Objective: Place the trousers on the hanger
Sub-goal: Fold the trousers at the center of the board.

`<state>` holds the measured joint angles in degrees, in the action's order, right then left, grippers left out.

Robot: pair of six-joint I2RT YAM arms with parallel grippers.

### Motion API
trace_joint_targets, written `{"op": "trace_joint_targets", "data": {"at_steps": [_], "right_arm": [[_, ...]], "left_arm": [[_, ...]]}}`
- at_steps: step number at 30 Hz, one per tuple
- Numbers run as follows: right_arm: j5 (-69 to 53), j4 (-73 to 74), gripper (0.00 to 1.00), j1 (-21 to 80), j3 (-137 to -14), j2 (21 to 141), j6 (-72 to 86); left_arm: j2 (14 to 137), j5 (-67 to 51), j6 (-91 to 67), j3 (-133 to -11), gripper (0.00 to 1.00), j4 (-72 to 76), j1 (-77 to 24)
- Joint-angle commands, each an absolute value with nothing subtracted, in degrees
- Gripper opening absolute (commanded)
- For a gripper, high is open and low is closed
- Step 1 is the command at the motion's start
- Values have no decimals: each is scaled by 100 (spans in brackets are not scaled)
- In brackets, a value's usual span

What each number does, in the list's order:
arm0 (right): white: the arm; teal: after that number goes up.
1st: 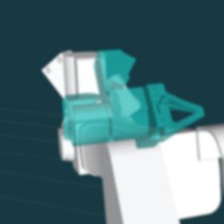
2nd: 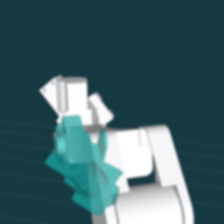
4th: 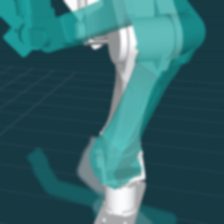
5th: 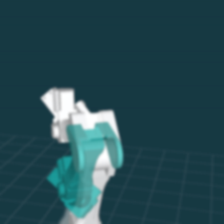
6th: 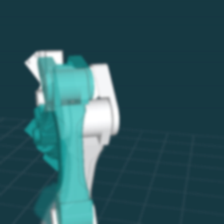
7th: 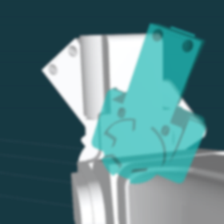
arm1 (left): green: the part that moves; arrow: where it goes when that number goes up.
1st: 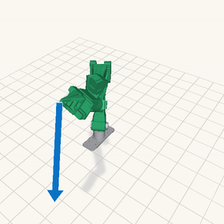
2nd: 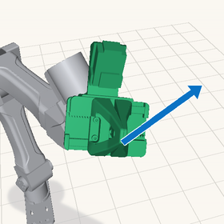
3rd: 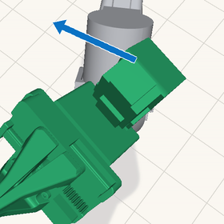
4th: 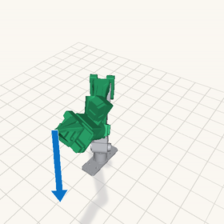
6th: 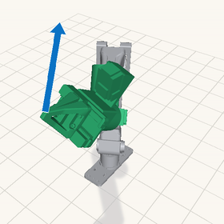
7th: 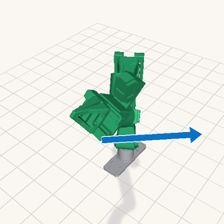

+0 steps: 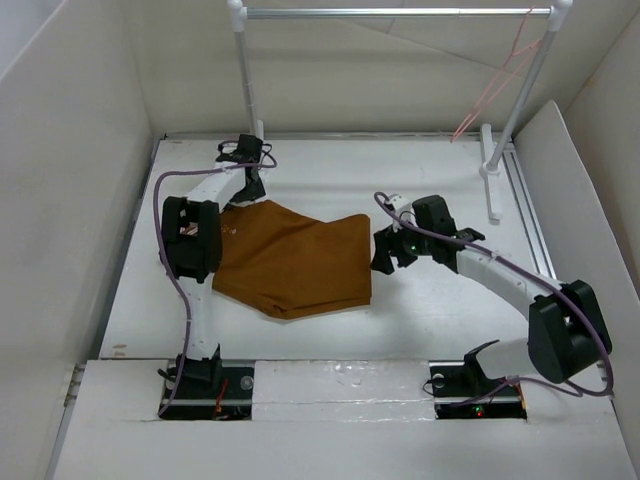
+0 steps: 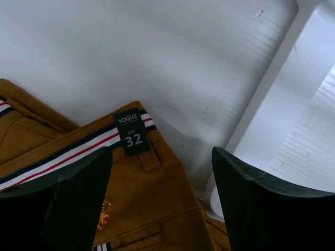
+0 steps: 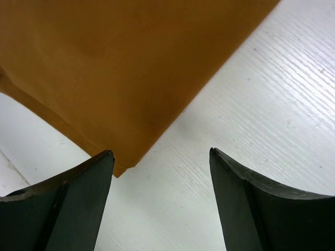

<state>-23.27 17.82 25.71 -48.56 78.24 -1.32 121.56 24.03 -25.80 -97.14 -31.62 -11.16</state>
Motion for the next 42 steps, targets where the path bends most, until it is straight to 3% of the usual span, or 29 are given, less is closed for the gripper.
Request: {"op": "trace_joint_targets", "data": {"at_steps": [1, 4, 5, 6, 9, 11, 14, 16, 17, 18, 20, 23, 25, 28, 42], "right_arm": [[-2680, 1328, 79, 2399, -4703, 7752, -185], [-2900, 1055, 78, 2452, -4597, 7874, -36], [-2839, 1011, 77, 2452, -4571, 7901, -18], [-2787, 967, 77, 2452, -4553, 7971, -9], [-2917, 792, 77, 2452, -4518, 8085, -9], [-3023, 678, 78, 2391, -4465, 8296, 167], [-3023, 520, 78, 2260, -4343, 8393, 237], [-3286, 326, 78, 2172, -4237, 8429, 307], [-3522, 134, 77, 2171, -4184, 8498, 412], [-3559, 88, 76, 2171, -4131, 8543, 457], [-3612, -130, 74, 2224, -4078, 8648, 518], [-4049, -717, 68, 2303, -3833, 8938, 807], [-4271, -1123, 52, 2303, -3631, 9123, 984], [-4324, -1353, 0, 2232, -3490, 9123, 1081], [-3850, -151, 0, 1793, -3278, 7989, 537]], "left_arm": [[12006, 2338, -2320, -10037, 73, -3173, -1107], [12259, 2382, -2329, -10125, 68, -3295, -1107], [12322, 2521, -2338, -10125, 63, -3348, -1107], [12322, 2670, -2338, -9968, 47, -3366, -1107], [12226, 2716, -2338, -9722, 39, -3305, -1055], [12164, 2725, -2347, -9589, 40, -3235, -985], [12138, 2707, -2224, -9387, 52, -3191, -932], [12173, 2716, -2215, -9308, 52, -3208, -932], [12173, 2690, -2180, -9282, 47, -3147, -932], [12155, 2698, -2197, -9246, 26, -3120, -932], [12120, 2698, -2267, -9193, 0, -3068, -932], [11954, 2795, -2338, -9220, 0, -3094, -879], [11725, 2882, -2347, -9237, 0, -3111, -827], [11418, 2970, -2320, -9211, 0, -3094, -695], [11487, 3462, -2381, -8992, 0, -3305, -97]]}}
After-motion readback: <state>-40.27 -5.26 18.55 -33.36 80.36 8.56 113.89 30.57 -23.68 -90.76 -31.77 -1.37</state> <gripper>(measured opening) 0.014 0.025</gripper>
